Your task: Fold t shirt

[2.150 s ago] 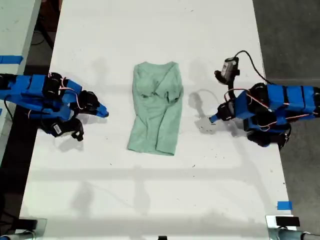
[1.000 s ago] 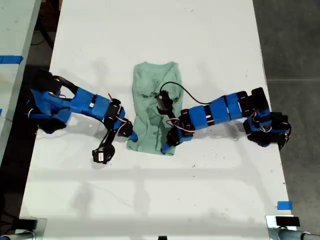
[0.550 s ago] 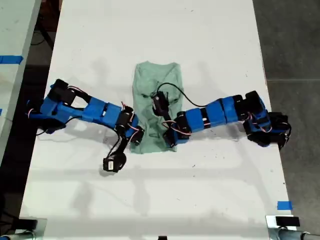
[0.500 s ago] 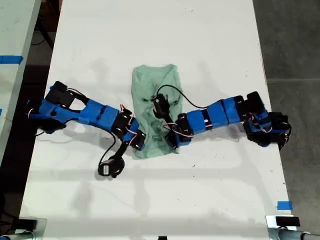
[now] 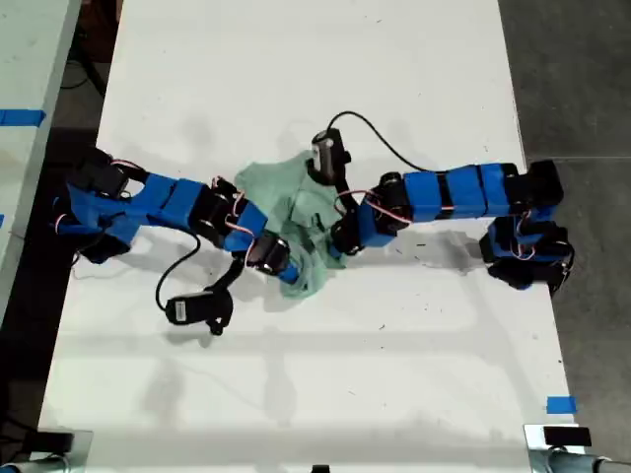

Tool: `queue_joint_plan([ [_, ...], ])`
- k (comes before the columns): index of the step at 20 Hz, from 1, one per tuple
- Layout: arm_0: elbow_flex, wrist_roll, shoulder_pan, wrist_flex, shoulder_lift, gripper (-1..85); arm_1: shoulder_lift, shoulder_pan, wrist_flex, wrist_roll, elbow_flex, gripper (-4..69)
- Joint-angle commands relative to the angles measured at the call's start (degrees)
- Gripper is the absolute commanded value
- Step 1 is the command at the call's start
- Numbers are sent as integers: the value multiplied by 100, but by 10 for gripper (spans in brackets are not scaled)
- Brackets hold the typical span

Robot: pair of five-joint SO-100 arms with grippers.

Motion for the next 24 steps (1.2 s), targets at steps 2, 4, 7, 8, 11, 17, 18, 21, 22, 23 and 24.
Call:
queue_joint_plan([
  [2,62,650,-1477,53,800,0,448,1090,-483,-624,88,-11],
  [4,290,853,-2101,70,870,0,404,1582,-967,-826,272,-12],
  [7,817,896,-2637,-79,1107,0,123,1978,-1600,-1028,281,117],
  [8,1063,835,-2786,-167,1318,4,123,2136,-1705,-1107,176,256],
  [11,2707,334,-3419,-782,2795,253,642,2900,-2013,-1257,255,215],
  [17,6346,0,-4438,-1485,6372,286,4799,4289,-3015,-1099,4518,160],
  [18,6768,26,-4570,-1424,6803,286,5432,4412,-2777,-1178,4957,158],
  [21,8218,18,-4772,-1345,8332,256,6785,4395,-1881,-1081,6100,162],
  [22,8648,-62,-4685,-1362,8815,242,7497,4333,-1881,-940,6794,167],
  [23,9105,-220,-4491,-1424,9290,217,8402,4324,-1872,-747,7576,165],
  [24,9562,-413,-4254,-1494,9729,199,9448,4254,-1749,-501,8358,163],
])
